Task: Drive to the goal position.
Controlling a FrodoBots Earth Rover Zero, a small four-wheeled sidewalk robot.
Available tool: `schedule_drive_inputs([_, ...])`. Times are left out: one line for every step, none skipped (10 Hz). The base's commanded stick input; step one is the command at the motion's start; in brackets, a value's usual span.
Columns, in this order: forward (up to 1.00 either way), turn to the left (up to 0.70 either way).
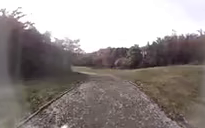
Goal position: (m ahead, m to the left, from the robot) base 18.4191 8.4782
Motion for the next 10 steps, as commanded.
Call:
schedule_drive_inputs([0.7, 0.0])
schedule_drive_inputs([0.7, 0.0])
schedule_drive_inputs([0.7, 0.0])
schedule_drive_inputs([0.7, 0.0])
schedule_drive_inputs([0.7, 0.0])
schedule_drive_inputs([0.7, 0.0])
schedule_drive_inputs([0.7, 0.0])
schedule_drive_inputs([0.7, 0.0])
schedule_drive_inputs([0.7, 0.0])
schedule_drive_inputs([0.7, 0.0])
